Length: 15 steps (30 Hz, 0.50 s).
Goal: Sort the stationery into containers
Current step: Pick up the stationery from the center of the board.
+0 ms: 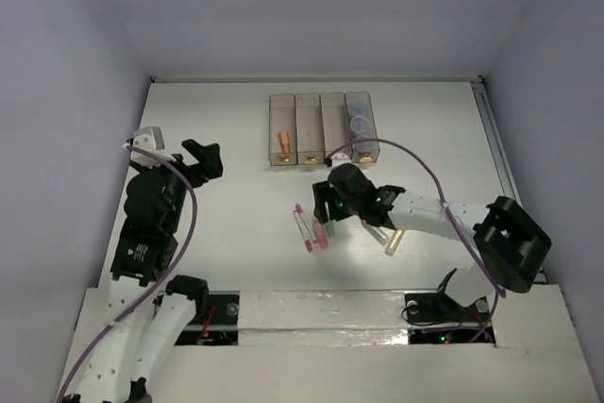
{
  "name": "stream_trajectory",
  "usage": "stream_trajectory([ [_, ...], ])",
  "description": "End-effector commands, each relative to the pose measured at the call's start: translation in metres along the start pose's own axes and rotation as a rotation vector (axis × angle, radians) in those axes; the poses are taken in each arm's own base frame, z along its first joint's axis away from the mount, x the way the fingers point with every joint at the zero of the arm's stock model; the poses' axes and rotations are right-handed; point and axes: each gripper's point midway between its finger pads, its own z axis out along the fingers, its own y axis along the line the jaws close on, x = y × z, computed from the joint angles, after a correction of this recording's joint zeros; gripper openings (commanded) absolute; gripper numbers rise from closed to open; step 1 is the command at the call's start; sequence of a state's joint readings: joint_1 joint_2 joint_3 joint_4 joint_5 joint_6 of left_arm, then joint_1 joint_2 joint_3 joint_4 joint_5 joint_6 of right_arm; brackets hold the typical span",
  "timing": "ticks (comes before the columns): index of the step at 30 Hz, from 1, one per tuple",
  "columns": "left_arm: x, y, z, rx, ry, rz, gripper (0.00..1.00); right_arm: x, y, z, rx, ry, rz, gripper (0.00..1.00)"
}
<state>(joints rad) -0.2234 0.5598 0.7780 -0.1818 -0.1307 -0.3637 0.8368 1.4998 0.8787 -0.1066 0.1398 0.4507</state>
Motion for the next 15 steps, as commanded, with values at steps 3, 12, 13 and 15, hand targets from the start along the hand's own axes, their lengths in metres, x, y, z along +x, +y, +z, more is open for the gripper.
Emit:
stream_trajectory([
  [3,-0.006,-0.007,0.003,0.035,-0.030,0.006,0.99,0.035,-0.009,0.001,0.066,0.091,-0.017,0.70],
  [12,-0.004,-0.006,0.004,0.033,-0.024,0.010,0.99,0.045,-0.028,0.026,0.191,0.127,-0.044,0.56],
  [13,-0.003,-0.007,0.004,0.036,-0.021,0.010,0.99,0.047,-0.028,0.028,0.190,0.135,-0.047,0.55],
  [15,-0.004,-0.007,0.002,0.039,-0.026,0.009,0.99,0.055,-0.026,0.032,0.184,0.154,-0.059,0.54],
])
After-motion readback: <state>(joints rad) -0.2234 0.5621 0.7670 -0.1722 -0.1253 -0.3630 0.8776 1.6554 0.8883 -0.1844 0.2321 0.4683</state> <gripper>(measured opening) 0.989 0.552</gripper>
